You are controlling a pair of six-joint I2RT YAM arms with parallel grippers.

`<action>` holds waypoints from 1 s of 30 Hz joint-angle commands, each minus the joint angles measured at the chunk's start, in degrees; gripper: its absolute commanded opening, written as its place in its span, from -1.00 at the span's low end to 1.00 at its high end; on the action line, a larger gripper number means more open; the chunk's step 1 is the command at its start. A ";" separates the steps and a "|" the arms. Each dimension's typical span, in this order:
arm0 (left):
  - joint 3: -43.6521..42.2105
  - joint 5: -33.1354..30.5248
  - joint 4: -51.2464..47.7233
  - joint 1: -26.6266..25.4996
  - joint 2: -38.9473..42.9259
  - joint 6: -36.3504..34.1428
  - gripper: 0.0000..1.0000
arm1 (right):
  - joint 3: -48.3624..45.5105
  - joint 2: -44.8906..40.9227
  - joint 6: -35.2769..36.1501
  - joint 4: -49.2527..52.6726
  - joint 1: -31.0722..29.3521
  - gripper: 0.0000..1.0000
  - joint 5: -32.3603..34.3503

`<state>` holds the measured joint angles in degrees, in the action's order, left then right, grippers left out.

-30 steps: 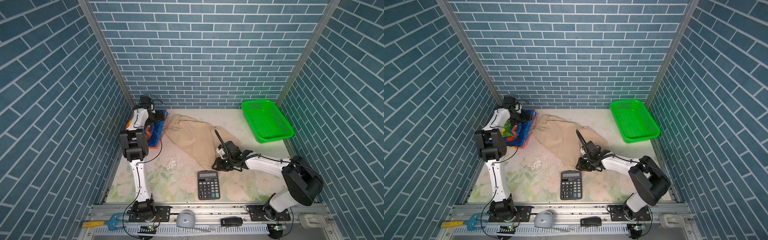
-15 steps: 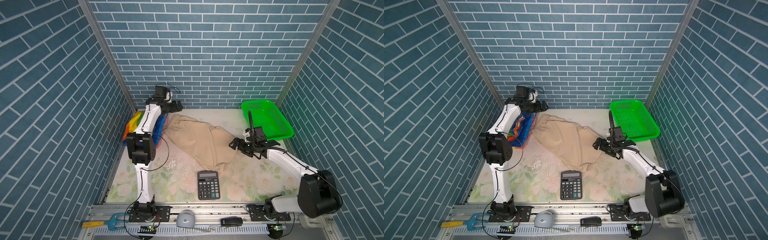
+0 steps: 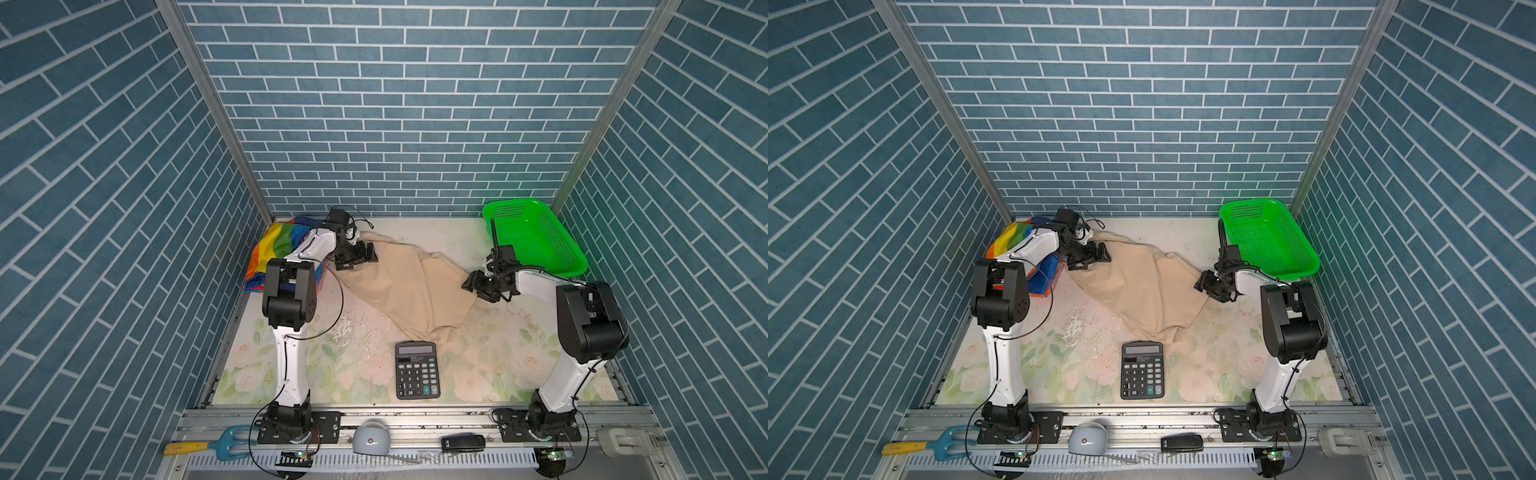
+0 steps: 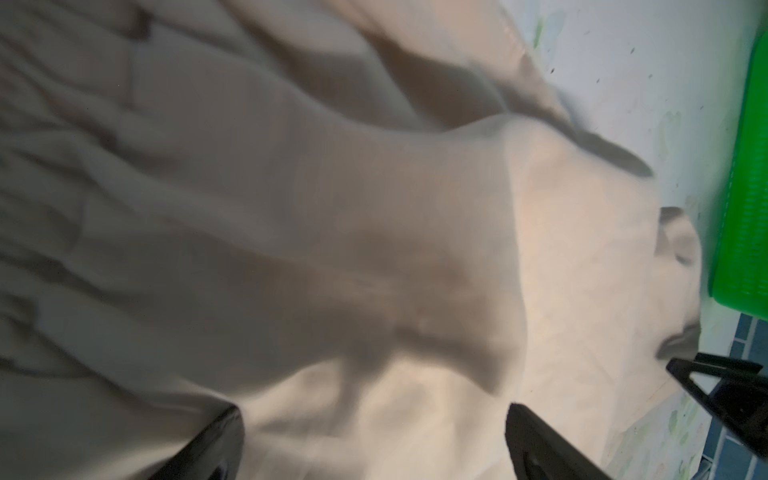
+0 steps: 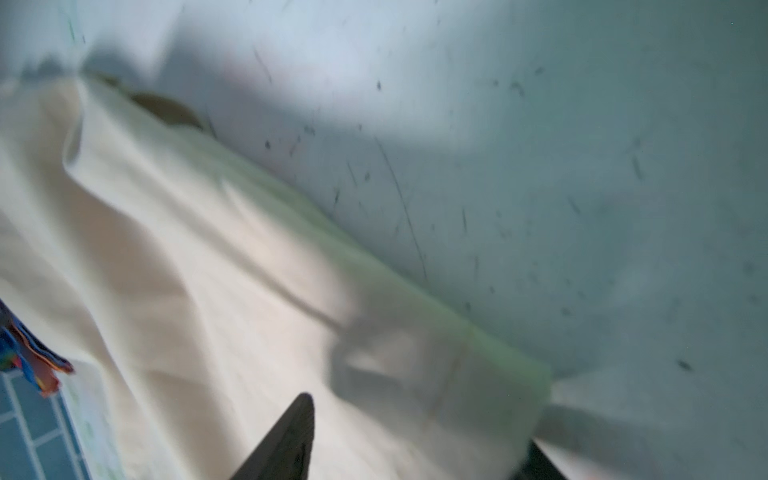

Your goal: Fold and stack the shorts

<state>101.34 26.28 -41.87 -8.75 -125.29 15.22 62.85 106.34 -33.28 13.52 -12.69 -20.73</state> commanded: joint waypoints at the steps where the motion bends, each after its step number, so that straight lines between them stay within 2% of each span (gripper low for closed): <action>1: -1.58 0.28 0.53 -0.46 -0.37 0.76 0.99 | 4.56 5.36 2.89 1.15 0.28 -0.27 -0.03; 3: -1.63 -0.09 -0.31 -0.78 -0.60 0.68 0.99 | 9.95 7.82 5.33 4.52 0.91 -0.86 2.33; 4: -2.02 -0.39 -0.37 -0.96 -0.58 0.88 0.99 | 13.18 9.19 6.50 6.31 1.41 -1.00 3.68; 9: -5.44 -0.54 0.75 -3.10 0.24 2.63 0.99 | 34.36 17.87 12.81 19.19 4.15 -1.00 10.04; 13: -9.71 3.58 6.09 -7.24 1.71 8.18 0.99 | 52.49 27.25 17.63 29.95 4.34 -1.00 17.03; 15: -10.33 5.44 7.95 -8.85 2.97 10.01 0.99 | 57.43 29.20 18.04 32.43 4.51 -1.00 16.45; 17: -9.13 4.67 6.78 -8.81 4.97 9.81 0.99 | 58.66 28.57 17.86 32.31 4.24 -0.64 13.73; 20: -4.83 1.10 2.59 -6.13 7.48 7.19 0.99 | 57.72 25.96 18.02 32.00 3.19 -0.06 11.86; 23: 0.59 -2.12 -3.74 -2.54 7.31 3.27 0.99 | 55.23 22.41 18.20 31.85 1.84 0.41 11.50; 26: 2.53 -5.49 -6.74 0.04 7.57 0.32 0.99 | 49.82 16.91 18.16 30.26 0.30 0.84 12.06; 27: 2.73 -7.10 -7.20 0.41 7.61 -0.71 0.99 | 47.90 15.05 17.95 29.49 -0.17 0.95 12.19; 30: 4.29 -13.54 -9.31 0.84 6.44 -3.51 0.99 | 40.60 10.19 16.99 27.26 -1.58 0.97 11.89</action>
<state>104.68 19.66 -45.32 -7.20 -118.30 16.27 106.67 122.45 -16.23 41.58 -13.21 -8.62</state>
